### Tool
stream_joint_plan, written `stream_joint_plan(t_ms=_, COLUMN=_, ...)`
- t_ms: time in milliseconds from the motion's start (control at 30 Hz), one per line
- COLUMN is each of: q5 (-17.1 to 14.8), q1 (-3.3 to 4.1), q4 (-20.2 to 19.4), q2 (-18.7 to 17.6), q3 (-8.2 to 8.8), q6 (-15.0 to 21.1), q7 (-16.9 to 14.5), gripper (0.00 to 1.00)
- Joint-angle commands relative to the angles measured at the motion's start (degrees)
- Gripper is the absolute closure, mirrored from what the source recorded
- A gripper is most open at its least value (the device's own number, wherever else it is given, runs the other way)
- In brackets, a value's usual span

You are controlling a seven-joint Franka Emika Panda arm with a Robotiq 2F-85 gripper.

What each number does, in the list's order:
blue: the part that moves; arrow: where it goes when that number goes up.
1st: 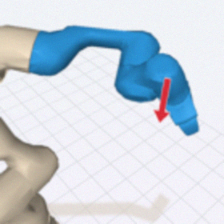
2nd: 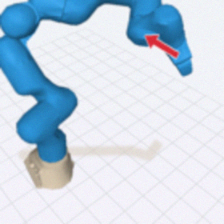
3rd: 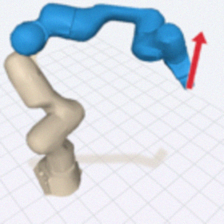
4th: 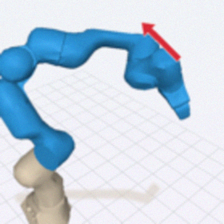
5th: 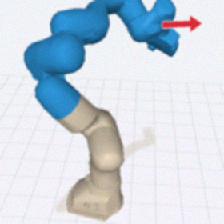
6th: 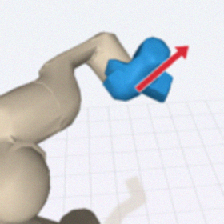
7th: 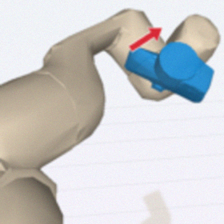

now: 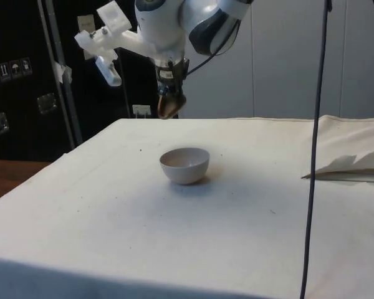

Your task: Pour the coffee beans from the cup into the bowl.

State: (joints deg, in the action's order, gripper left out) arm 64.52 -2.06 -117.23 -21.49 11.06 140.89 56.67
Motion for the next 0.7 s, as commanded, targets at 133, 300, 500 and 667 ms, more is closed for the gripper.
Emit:
stream_joint_plan(t_ms=133, q5=-1.6, q1=-0.11, q4=0.0, q2=-0.6, q3=1.20, q6=2.3, q7=-1.1, gripper=1.00)
stream_joint_plan(t_ms=300, q5=-4.5, q1=-0.86, q4=-0.2, q2=-1.4, q3=2.12, q6=5.6, q7=-3.5, gripper=1.00)
stream_joint_plan(t_ms=500, q5=-6.5, q1=-0.97, q4=-0.2, q2=-1.7, q3=2.86, q6=7.3, q7=-5.0, gripper=1.00)
stream_joint_plan(t_ms=667, q5=-9.3, q1=-1.03, q4=-0.3, q2=-2.1, q3=3.72, q6=8.9, q7=-7.2, gripper=1.00)
